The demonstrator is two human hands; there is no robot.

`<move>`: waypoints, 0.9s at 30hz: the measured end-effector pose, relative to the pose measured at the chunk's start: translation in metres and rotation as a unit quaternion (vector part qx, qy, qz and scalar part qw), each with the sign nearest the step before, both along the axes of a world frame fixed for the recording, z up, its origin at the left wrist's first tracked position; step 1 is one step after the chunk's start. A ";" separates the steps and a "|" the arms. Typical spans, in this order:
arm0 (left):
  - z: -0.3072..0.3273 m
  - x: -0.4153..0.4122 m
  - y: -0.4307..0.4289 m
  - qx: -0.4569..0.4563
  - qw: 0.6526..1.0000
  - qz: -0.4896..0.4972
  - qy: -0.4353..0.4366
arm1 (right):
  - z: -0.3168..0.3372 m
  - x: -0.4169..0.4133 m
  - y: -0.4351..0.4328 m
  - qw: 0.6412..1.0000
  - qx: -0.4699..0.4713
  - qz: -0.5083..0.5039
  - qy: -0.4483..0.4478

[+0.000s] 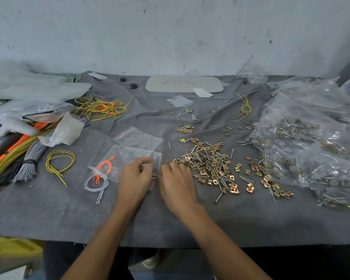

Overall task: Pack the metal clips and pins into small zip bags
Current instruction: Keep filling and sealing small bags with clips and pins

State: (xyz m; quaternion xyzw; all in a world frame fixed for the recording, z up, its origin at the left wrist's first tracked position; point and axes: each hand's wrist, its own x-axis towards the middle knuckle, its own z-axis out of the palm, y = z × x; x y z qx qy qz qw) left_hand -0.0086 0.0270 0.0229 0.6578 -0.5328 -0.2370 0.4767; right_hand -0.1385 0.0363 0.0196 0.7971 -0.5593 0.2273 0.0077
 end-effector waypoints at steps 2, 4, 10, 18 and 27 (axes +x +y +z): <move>0.000 0.000 0.000 0.001 1.000 0.000 -0.002 | -0.001 -0.005 0.000 0.999 0.012 0.018 -0.031; 0.001 0.000 0.000 0.002 1.000 -0.001 0.001 | -0.001 -0.011 0.002 0.996 0.021 0.018 -0.087; 0.002 -0.001 0.002 0.000 1.000 -0.003 0.000 | -0.002 -0.011 0.004 0.998 0.039 -0.007 -0.057; 0.005 -0.003 0.004 0.004 1.000 -0.005 -0.006 | -0.003 -0.010 0.002 0.997 0.031 0.013 -0.070; 0.005 -0.003 0.005 0.008 1.000 -0.016 -0.021 | 0.001 -0.010 0.006 0.996 0.026 0.070 -0.050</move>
